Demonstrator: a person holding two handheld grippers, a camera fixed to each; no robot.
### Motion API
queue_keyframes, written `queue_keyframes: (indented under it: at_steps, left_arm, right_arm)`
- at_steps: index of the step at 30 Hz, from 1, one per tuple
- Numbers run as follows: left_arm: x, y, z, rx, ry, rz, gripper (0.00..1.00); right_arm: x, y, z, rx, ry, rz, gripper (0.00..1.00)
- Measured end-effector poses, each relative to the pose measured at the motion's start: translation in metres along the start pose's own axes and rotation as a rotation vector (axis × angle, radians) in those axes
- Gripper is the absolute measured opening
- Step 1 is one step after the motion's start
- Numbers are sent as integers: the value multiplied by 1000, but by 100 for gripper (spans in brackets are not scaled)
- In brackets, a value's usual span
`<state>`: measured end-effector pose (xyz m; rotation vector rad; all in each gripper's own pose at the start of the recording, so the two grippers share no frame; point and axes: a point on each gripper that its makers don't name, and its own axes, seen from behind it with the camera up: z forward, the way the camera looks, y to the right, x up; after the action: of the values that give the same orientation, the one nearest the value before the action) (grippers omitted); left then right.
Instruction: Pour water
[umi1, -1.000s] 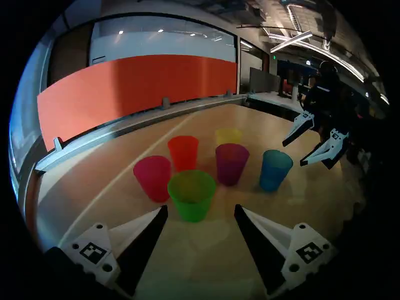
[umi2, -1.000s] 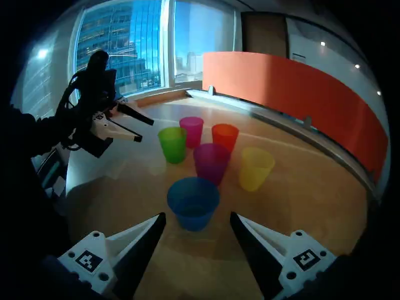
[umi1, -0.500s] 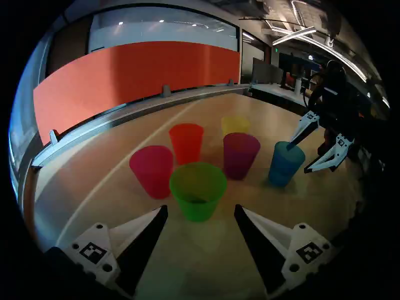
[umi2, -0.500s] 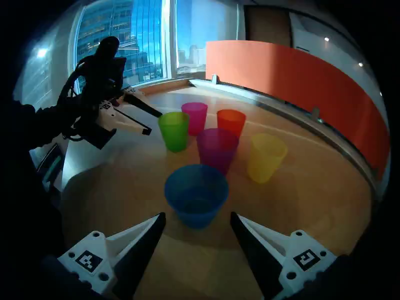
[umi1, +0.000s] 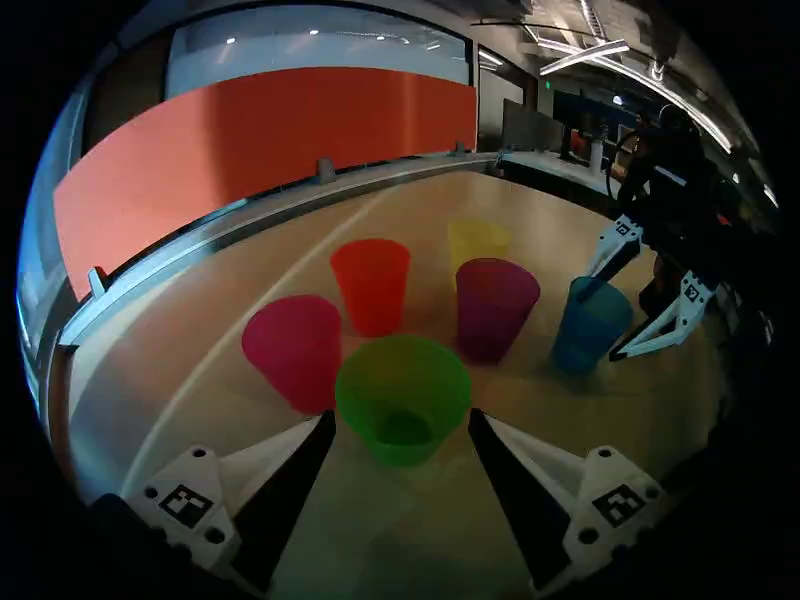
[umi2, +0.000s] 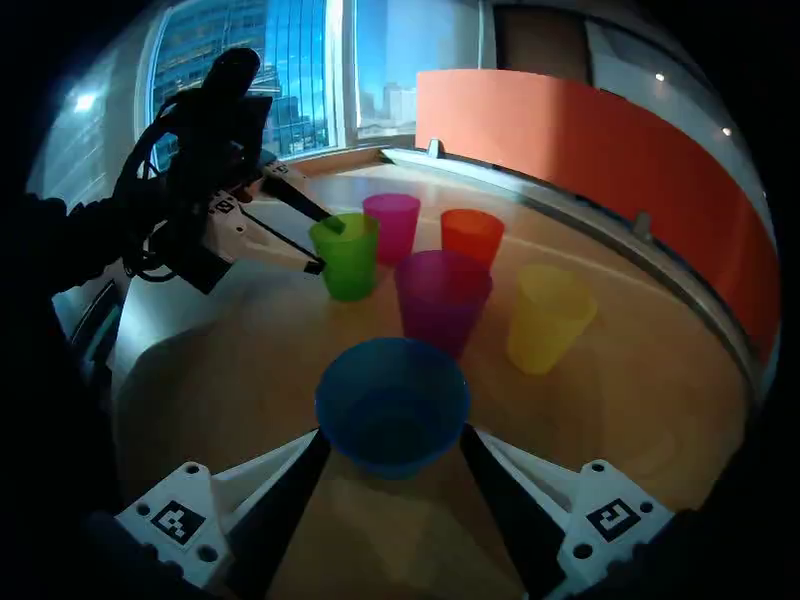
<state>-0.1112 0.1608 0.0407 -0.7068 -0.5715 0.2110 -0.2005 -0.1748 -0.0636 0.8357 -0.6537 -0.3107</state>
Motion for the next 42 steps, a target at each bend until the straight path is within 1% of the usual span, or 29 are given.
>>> queue_keyframes:
  at_steps: [9,12,20,22,24,26,32,36,42]
  left_arm:
    - [5,-5,12,-4,-3,-10,100]
    - [6,-4,15,-13,-4,-21,99]
    - [7,1,20,-34,-2,-27,99]
    - [8,1,21,-33,1,-32,99]
    - [10,-1,21,-29,5,-35,95]
    - [11,-2,21,-23,12,-34,88]
    - [11,-2,20,-20,13,-26,87]
    - [11,-2,20,-22,17,-28,87]
    - [19,-2,15,-26,43,-35,87]
  right_arm:
    - [6,-1,8,12,10,15,100]
    - [7,-1,9,16,10,15,100]
    - [11,-3,10,20,18,14,100]
    - [11,-3,11,21,19,13,100]
    - [12,-3,11,22,20,12,100]
    - [12,-3,11,22,20,10,100]
    - [12,-2,12,21,21,7,100]
    - [12,-2,13,18,20,2,90]
    - [11,-3,11,11,24,-23,88]
